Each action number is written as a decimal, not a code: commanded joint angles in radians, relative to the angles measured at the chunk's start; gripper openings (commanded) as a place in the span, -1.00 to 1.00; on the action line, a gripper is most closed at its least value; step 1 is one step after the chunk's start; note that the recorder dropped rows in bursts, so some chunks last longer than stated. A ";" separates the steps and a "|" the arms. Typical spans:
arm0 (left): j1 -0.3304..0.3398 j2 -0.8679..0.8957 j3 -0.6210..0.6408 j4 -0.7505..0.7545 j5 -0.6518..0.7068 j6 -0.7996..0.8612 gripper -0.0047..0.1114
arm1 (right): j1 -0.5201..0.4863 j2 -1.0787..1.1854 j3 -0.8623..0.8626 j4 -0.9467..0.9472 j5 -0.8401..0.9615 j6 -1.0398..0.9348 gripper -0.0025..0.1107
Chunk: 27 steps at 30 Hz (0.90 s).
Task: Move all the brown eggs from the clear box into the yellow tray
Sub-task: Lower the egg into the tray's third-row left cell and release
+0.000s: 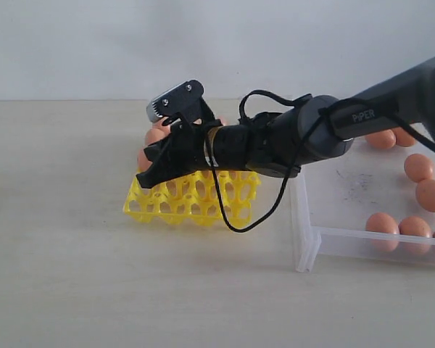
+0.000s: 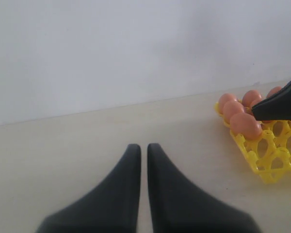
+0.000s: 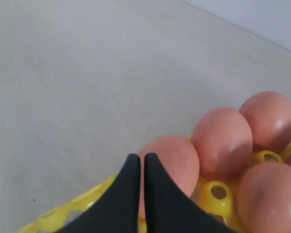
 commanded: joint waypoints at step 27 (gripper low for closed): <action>-0.005 -0.001 0.004 -0.002 -0.003 -0.005 -0.85 | 0.080 -0.128 -0.011 -0.204 0.345 0.046 -0.96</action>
